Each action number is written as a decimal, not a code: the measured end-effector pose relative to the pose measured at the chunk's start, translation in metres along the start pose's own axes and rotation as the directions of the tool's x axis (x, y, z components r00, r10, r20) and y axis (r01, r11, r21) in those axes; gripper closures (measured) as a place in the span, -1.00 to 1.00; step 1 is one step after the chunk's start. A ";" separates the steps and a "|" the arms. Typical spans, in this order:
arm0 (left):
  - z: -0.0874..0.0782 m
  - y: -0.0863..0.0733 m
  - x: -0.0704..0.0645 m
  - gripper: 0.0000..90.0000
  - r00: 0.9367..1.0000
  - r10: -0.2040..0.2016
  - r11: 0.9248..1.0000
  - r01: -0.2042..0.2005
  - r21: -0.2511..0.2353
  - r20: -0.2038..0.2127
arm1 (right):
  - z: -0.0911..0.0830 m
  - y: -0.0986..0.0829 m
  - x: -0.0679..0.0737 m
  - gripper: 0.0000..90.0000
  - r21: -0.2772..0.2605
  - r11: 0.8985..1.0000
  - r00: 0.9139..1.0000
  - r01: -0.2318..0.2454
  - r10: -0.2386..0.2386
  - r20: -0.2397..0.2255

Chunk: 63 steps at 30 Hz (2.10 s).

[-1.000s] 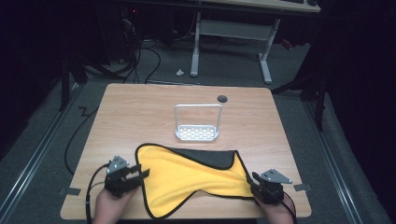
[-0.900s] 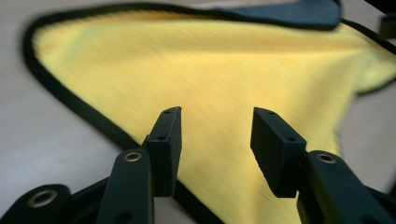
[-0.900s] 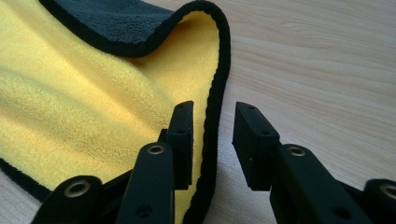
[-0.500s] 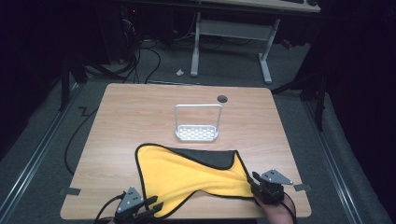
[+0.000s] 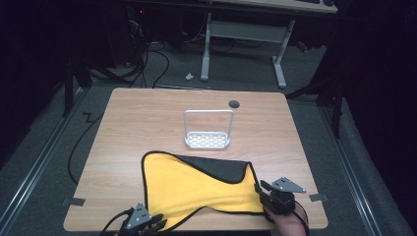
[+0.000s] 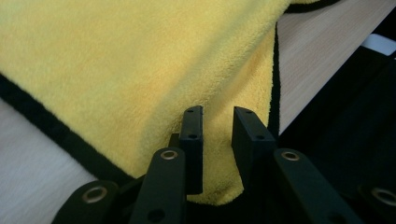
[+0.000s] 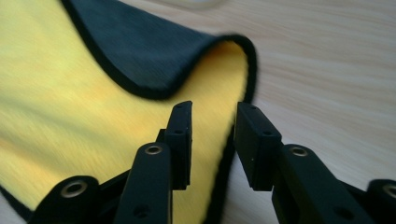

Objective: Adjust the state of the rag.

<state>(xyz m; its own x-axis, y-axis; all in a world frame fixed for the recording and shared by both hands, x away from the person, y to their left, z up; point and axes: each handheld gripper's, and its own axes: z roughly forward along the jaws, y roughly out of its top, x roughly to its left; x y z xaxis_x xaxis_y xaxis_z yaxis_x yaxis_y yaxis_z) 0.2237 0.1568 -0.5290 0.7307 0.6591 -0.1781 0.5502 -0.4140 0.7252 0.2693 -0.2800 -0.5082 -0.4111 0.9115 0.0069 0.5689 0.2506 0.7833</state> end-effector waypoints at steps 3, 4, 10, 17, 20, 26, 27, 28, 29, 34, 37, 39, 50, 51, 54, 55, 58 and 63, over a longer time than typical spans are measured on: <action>-0.005 -0.003 0.004 0.62 1.000 -0.009 1.000 0.009 0.001 0.002 | 0.004 0.010 0.011 0.40 -0.017 1.000 0.998 -0.007 0.006 -0.060; -0.007 -0.004 0.007 0.62 1.000 -0.021 1.000 0.021 0.001 0.005 | 0.006 0.014 0.016 0.33 -0.021 1.000 0.997 0.004 -0.006 -0.081; -0.010 -0.007 0.013 0.65 1.000 -0.025 1.000 0.025 -0.004 0.002 | 0.047 0.041 0.048 0.19 0.036 0.986 0.985 0.165 -0.162 -0.065; -0.012 -0.009 0.019 0.79 0.999 -0.023 1.000 0.023 -0.010 -0.029 | 0.062 0.036 0.045 0.95 0.149 0.974 0.984 0.174 -0.165 -0.068; -0.013 -0.007 0.025 0.81 0.999 -0.030 1.000 0.030 -0.008 -0.042 | 0.053 0.031 0.047 0.95 0.148 0.974 0.984 0.171 -0.161 -0.073; -0.014 -0.007 0.033 0.92 0.997 -0.053 0.999 0.053 -0.010 -0.060 | 0.037 0.042 0.024 0.95 0.040 0.994 0.995 0.100 -0.101 0.028; -0.014 -0.007 0.032 0.92 0.996 -0.052 0.999 0.052 -0.010 -0.066 | 0.038 0.046 0.018 0.95 0.031 0.996 0.996 0.085 -0.087 0.038; -0.014 -0.007 0.031 0.92 0.997 -0.044 0.999 0.043 -0.005 -0.071 | 0.042 0.051 0.011 0.95 0.018 0.997 0.996 0.073 -0.073 0.042; -0.015 -0.007 0.030 0.92 0.996 -0.041 0.999 0.041 -0.003 -0.076 | 0.054 0.063 -0.003 0.95 0.016 0.999 0.997 0.047 -0.048 0.064; -0.016 -0.009 0.030 1.00 0.996 -0.041 0.999 0.041 -0.010 -0.080 | 0.079 0.077 -0.021 0.94 0.041 0.999 0.996 0.010 -0.014 0.086; -0.016 -0.009 0.032 1.00 0.996 -0.055 0.998 0.055 -0.012 -0.069 | 0.100 0.085 -0.035 0.58 0.055 0.998 0.990 -0.025 0.017 0.138; -0.016 -0.009 0.032 1.00 0.996 -0.066 0.998 0.065 -0.017 -0.064 | 0.093 0.089 -0.039 0.44 0.028 0.999 0.989 -0.039 0.034 0.146; 0.000 -0.002 -0.013 0.74 0.997 0.072 0.997 -0.072 0.008 0.017 | 0.019 0.029 0.012 0.48 0.033 0.995 0.995 0.096 -0.097 0.015; 0.001 -0.002 -0.012 0.74 0.997 0.080 0.997 -0.080 0.006 0.016 | 0.019 0.029 0.012 0.48 0.033 0.995 0.995 0.096 -0.097 0.015; 0.002 -0.005 -0.009 0.87 0.996 0.091 0.996 -0.090 -0.014 0.012 | 0.019 0.020 0.012 0.48 0.023 0.997 0.997 0.072 -0.072 0.011; 0.001 -0.005 -0.008 0.97 0.996 0.081 0.997 -0.080 -0.011 0.025 | 0.021 0.015 0.012 0.50 0.023 0.998 0.999 0.053 -0.053 0.004; -0.002 -0.005 -0.007 0.99 0.996 0.076 0.997 -0.077 0.011 0.046 | 0.024 0.011 0.012 0.53 0.035 0.998 0.999 0.052 -0.052 0.000; -0.025 -0.026 0.000 0.98 0.989 0.003 1.000 -0.007 0.025 0.146 | 0.026 -0.001 0.006 0.57 0.097 0.994 0.999 0.042 -0.043 0.014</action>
<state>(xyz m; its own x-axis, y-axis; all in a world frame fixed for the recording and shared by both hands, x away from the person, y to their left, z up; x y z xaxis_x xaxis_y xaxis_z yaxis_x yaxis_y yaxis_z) 0.1996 0.1830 -0.5314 0.7838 0.5588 -0.2710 0.5548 -0.4339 0.7099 0.2848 -0.2665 -0.5257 -0.4257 0.9042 -0.0356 0.6173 0.3189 0.7192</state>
